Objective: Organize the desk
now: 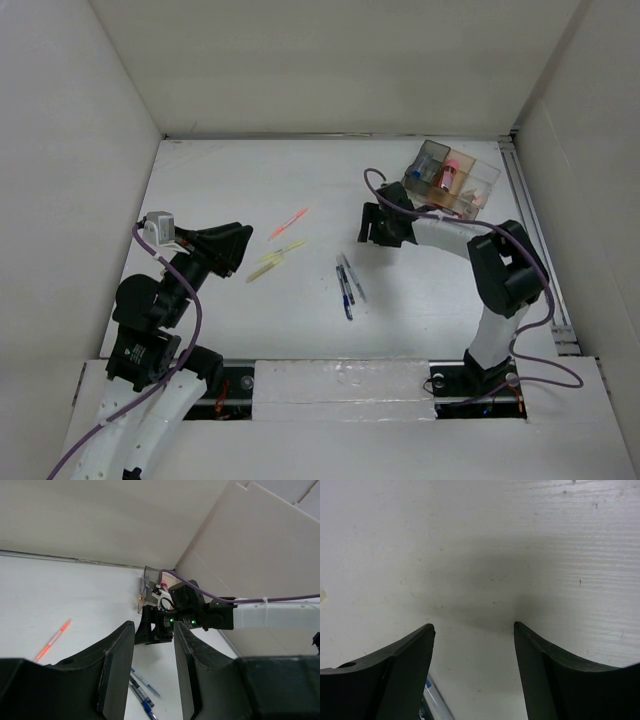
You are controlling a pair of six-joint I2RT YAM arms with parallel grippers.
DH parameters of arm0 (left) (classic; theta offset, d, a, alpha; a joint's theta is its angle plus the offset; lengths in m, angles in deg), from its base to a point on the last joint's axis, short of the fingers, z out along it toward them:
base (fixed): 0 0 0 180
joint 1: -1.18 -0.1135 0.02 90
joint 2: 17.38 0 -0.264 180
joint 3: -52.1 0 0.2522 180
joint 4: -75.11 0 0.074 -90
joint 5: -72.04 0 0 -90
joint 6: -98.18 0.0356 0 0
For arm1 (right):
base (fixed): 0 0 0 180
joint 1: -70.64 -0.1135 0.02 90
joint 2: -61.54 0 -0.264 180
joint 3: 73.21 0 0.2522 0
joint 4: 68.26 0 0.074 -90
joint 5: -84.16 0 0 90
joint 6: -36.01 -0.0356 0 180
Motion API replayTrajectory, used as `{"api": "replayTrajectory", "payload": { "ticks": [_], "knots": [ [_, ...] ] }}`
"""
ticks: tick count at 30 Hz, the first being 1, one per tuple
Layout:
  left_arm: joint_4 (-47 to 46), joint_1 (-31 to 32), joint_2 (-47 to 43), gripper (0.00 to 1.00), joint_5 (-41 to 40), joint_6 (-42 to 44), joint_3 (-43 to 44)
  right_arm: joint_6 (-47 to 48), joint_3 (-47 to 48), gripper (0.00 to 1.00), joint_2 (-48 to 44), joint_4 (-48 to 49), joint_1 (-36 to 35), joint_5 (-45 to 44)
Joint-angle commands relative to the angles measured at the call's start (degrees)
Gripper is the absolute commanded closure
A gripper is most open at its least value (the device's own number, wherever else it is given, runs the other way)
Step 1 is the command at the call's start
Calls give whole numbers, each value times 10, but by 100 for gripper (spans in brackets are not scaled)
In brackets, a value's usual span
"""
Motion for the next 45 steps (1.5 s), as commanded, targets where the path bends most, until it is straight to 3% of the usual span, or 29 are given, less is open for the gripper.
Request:
{"api": "replayTrajectory", "payload": {
  "ticks": [1,8,11,16,27,29,31,35,37,45],
  "knots": [
    [-24,-1,-6,67,6,7,7,-17,-18,30,-40,26,-10,-32],
    [-25,-1,-6,67,7,7,6,1,-117,39,-168,48,-101,-48],
    [-24,-1,-3,67,9,6,7,-3,-135,53,-166,43,-130,-65],
    [-24,-1,1,67,8,5,7,1,-125,56,-132,43,-162,-91],
    [-25,-1,1,67,9,6,7,4,-82,63,-68,19,-168,-156],
    [-25,-1,2,67,11,6,9,6,-80,72,-54,15,-168,-169],
    [-24,-1,1,67,11,7,7,4,-73,74,-44,7,-168,-178],
    [-24,-1,-1,67,7,7,8,6,-73,93,-38,1,-168,-202],
    [-26,-1,2,67,9,7,8,6,-73,100,-47,-5,-161,-206],
    [-24,-1,3,67,13,7,6,-15,-88,100,-175,10,-91,-214]
  ]
}}
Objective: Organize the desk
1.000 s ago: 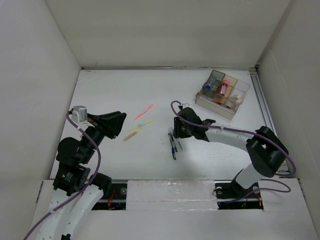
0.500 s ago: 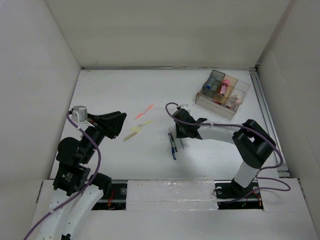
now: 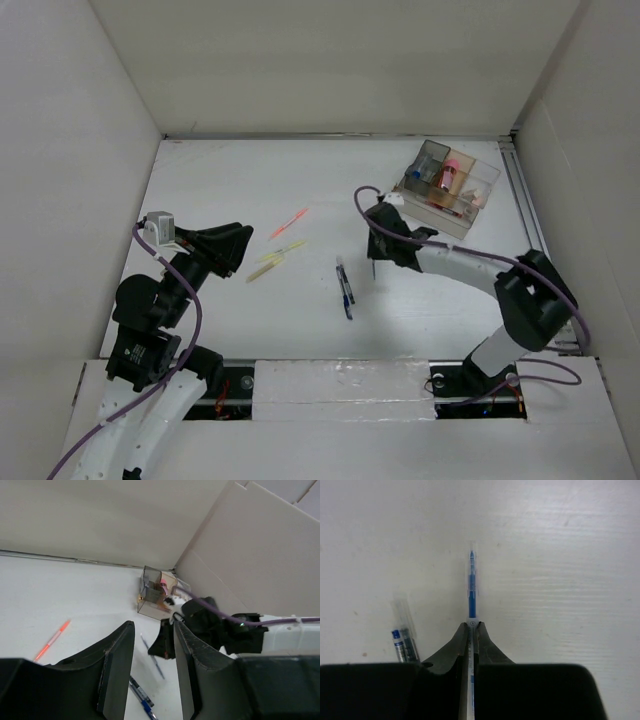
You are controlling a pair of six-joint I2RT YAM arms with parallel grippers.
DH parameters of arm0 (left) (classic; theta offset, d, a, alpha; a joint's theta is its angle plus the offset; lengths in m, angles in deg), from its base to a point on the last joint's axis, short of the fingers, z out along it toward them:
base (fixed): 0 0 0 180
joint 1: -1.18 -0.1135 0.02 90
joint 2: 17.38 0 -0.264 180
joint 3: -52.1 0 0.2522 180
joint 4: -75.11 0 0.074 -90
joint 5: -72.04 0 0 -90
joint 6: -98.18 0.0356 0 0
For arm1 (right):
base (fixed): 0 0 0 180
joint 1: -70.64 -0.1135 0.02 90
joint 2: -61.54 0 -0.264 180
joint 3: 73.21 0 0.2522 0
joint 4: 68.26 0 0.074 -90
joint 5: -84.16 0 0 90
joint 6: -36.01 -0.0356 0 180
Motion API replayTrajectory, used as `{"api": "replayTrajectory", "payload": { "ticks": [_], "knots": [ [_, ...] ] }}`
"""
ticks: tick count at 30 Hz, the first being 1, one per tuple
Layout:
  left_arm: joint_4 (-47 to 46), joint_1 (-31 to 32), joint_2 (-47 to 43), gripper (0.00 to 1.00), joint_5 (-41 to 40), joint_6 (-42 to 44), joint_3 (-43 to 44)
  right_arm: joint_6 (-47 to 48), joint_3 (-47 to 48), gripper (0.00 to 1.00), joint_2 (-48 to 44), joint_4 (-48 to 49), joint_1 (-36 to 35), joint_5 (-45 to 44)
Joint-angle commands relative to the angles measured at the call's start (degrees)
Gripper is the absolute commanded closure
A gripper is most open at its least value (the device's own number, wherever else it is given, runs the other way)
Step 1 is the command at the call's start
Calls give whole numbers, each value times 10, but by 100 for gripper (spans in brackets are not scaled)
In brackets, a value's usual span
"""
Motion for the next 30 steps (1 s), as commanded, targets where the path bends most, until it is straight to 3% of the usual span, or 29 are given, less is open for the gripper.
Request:
{"api": "replayTrajectory", "payload": {
  "ticks": [1,4,7,8,14,17,24,26,30],
  "knots": [
    [-25,-1,1,67,11,7,6,-18,-1,100,-106,45,46,-11],
    [-25,-1,3,67,13,6,7,-72,-39,100,-155,121,115,38],
    [-25,-1,1,67,13,6,4,-182,-96,100,-214,211,190,68],
    [-24,-1,0,67,11,6,5,-257,-112,100,-242,232,208,68],
    [-24,-1,-8,67,13,6,6,-551,-261,100,-307,414,268,-24],
    [-24,-1,-8,67,14,6,7,-610,-270,100,-274,452,288,-21],
    [-25,-1,-10,67,19,5,4,-690,-209,100,-154,411,319,-40],
    [-25,-1,-11,67,19,6,6,-715,-214,100,-116,442,343,14],
    [-24,-1,-12,67,19,6,6,-749,-264,100,-84,517,356,29]
  ]
}}
